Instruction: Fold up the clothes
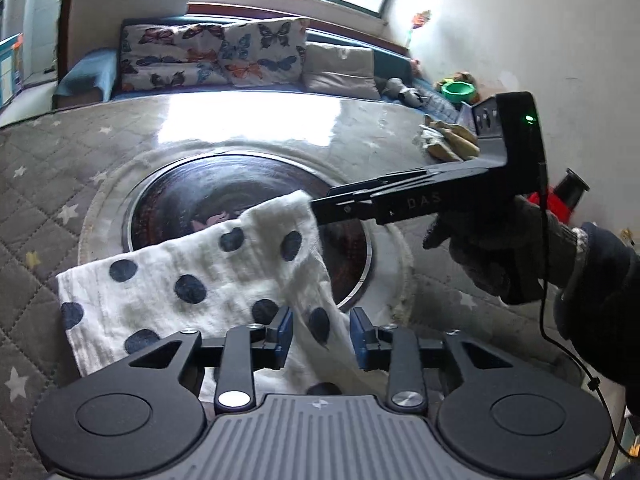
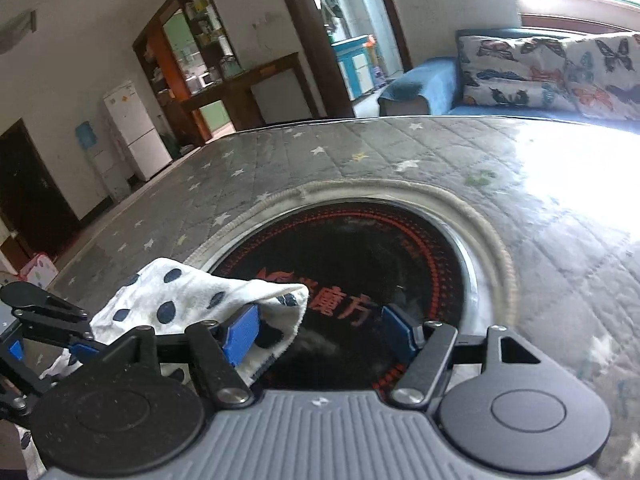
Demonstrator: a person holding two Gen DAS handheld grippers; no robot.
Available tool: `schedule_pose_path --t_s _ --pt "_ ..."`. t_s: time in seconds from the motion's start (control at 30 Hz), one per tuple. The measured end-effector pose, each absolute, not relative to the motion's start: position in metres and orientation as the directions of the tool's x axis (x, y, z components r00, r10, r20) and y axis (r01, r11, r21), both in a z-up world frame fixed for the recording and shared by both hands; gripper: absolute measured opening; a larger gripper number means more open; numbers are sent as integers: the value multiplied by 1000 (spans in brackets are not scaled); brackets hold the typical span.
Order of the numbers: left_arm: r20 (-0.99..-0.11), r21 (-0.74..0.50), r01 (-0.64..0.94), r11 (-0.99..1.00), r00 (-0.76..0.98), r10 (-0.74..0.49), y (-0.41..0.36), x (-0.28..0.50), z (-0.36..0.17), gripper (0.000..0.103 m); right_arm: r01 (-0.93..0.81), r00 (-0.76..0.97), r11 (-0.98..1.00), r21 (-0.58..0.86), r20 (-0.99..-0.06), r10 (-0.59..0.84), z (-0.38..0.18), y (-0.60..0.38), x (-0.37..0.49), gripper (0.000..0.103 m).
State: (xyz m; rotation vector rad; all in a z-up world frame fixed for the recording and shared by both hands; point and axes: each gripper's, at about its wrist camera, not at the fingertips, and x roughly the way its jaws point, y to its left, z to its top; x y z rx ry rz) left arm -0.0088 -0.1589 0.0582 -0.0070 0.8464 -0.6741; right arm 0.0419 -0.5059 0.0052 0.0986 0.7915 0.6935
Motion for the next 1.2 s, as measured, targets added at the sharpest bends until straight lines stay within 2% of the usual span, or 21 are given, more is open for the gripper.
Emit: schedule_pose_path --t_s 0.13,0.2,0.4,0.5,0.7,0.8,1.0,1.2 --pt "-693 -275 580 767 433 -576 -164 -16 55 35 -465 560 837 289 -636 531 15 -519 35 70" --pt "-696 -276 592 757 421 -582 -166 -20 53 40 -444 591 848 290 -616 520 23 -523 31 69" --pt "-700 -268 624 734 397 -593 -173 -34 51 45 -530 581 793 300 -553 597 38 -495 24 46" --pt "-702 -270 627 731 392 -595 -172 -39 51 46 -594 527 752 285 -568 632 34 -466 23 42" --pt "-704 -291 615 733 381 -599 -160 -51 49 48 -606 520 777 172 -653 551 14 -436 28 40" --pt "-696 -294 616 731 386 -605 -152 -61 52 53 -589 542 790 172 -641 543 20 -437 25 40" --pt "-656 -313 588 746 435 -617 -127 -76 64 54 -675 506 717 175 -597 622 38 -434 -13 40" --pt "-651 -325 525 786 479 -589 -99 -79 66 54 -656 490 737 164 -651 580 19 -428 -29 40"
